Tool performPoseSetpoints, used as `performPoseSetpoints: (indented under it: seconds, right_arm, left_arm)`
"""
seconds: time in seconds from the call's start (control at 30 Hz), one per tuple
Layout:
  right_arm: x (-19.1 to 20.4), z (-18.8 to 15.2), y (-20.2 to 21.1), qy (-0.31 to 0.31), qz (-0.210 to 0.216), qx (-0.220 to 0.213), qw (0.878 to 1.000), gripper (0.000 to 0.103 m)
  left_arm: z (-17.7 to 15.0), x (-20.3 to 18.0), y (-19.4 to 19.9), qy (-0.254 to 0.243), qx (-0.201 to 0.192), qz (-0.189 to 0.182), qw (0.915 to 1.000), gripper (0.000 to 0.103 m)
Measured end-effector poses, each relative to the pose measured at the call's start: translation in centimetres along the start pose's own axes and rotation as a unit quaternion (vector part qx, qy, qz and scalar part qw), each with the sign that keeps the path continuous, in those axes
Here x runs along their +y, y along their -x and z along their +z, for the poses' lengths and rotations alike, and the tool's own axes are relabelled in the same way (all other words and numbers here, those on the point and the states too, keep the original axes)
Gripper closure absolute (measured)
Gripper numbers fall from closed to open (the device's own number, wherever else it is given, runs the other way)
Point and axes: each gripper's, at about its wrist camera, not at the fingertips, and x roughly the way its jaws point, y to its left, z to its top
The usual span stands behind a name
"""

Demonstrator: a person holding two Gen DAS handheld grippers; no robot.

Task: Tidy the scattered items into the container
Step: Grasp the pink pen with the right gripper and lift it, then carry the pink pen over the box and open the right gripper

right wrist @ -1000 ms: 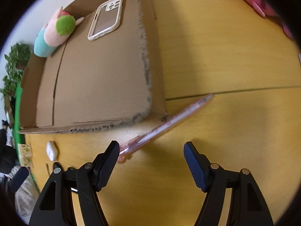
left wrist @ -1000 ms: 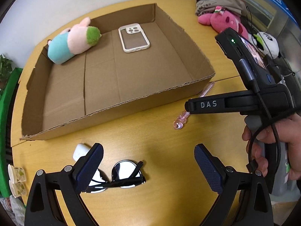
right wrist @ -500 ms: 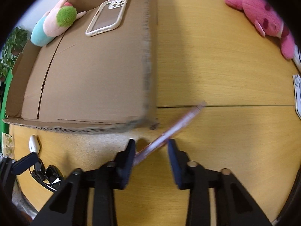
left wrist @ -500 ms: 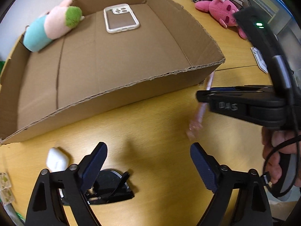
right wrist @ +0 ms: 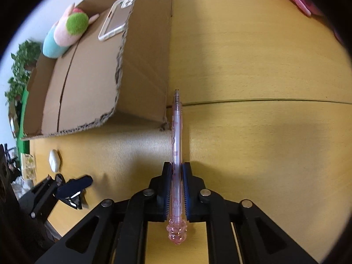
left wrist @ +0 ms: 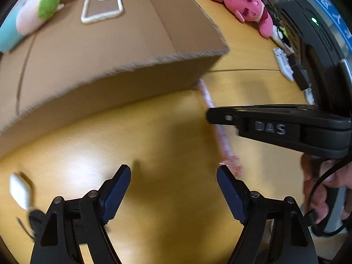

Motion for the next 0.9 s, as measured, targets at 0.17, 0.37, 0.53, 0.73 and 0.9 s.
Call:
performPoseSetpoints:
  seconds: [0.17,0.37,0.53,0.73,0.9]
  right_arm:
    - [-2.0,-0.5,0.3,-0.070,0.065,0.012,0.995,0.094]
    - [-3.6,-0.8,0.9,-0.115,0.113,0.028,0.987,0.094]
    - [-4.6,-1.7,2.1,-0.122,0.126,0.029,0.984,0.094]
    - [-4.2,-2.8,3.9,-0.117,0.127,0.010,0.985,0.094]
    - [-3.6,-3.3,6.0,-0.106,0.125,-0.006,0.987,0.094]
  left_arm:
    - [-0.9,-0.8,-0.7,0.039,0.025,-0.069,0.9966,0.019]
    - [-0.8,0.1,-1.5,0.081,0.029,-0.083,0.9928,0.020]
    - [-1.0,0.3,-1.9,0.099,0.040,-0.114,0.9878,0.047]
    - [-1.5,-0.4,-1.6,0.080,0.052,-0.146,0.9847,0.079]
    - [-1.6,0.0,-0.4,0.072,0.040,-0.162,0.9833,0.081]
